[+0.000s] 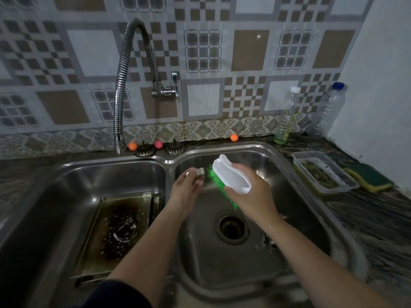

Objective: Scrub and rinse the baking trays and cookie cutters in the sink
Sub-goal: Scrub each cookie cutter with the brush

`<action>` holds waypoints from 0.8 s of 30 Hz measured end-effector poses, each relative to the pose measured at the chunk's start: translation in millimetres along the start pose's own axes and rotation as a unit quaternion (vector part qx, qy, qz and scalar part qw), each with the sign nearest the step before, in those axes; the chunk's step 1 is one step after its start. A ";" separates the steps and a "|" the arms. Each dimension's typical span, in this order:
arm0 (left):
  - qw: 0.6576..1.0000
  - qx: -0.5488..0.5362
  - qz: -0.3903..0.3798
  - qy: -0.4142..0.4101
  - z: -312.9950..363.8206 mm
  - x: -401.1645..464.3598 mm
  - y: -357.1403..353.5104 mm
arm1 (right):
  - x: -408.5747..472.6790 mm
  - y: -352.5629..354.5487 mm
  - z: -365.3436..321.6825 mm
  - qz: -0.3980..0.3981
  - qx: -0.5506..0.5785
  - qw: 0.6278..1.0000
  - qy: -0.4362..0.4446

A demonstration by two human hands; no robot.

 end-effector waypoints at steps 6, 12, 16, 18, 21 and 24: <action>0.994 -0.051 -0.037 0.086 -4.6 -10.2 -29.2 | 23.9 -3.7 -9.0 0.051 0.036 0.998 -0.027; 0.992 -0.077 -0.036 0.091 6.4 -8.6 -29.9 | 8.9 -2.5 -20.0 0.030 -0.002 0.999 0.031; 0.992 -0.073 -0.051 0.093 0.9 -13.0 -33.1 | 10.5 -12.3 -21.3 0.029 -0.039 0.998 0.049; 0.992 -0.090 -0.031 0.087 2.5 -9.9 -27.1 | 12.4 -10.0 -24.1 0.042 -0.025 0.998 0.043; 0.995 -0.071 -0.016 0.063 9.5 -9.3 -19.6 | 6.7 -20.1 -26.4 -0.018 -0.018 0.997 0.067; 0.996 -0.070 -0.020 0.049 10.6 -15.6 -12.3 | 12.9 -12.3 -19.6 0.008 -0.059 0.997 0.056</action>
Point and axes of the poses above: each hand's wrist, its own x-axis towards the middle knuckle, its own y-axis out of the back of the hand, z = x × y, the point moved 8 cm from there along x, towards the middle knuckle, and after that the axes turned 3 degrees about x, right-handed, at the moved point
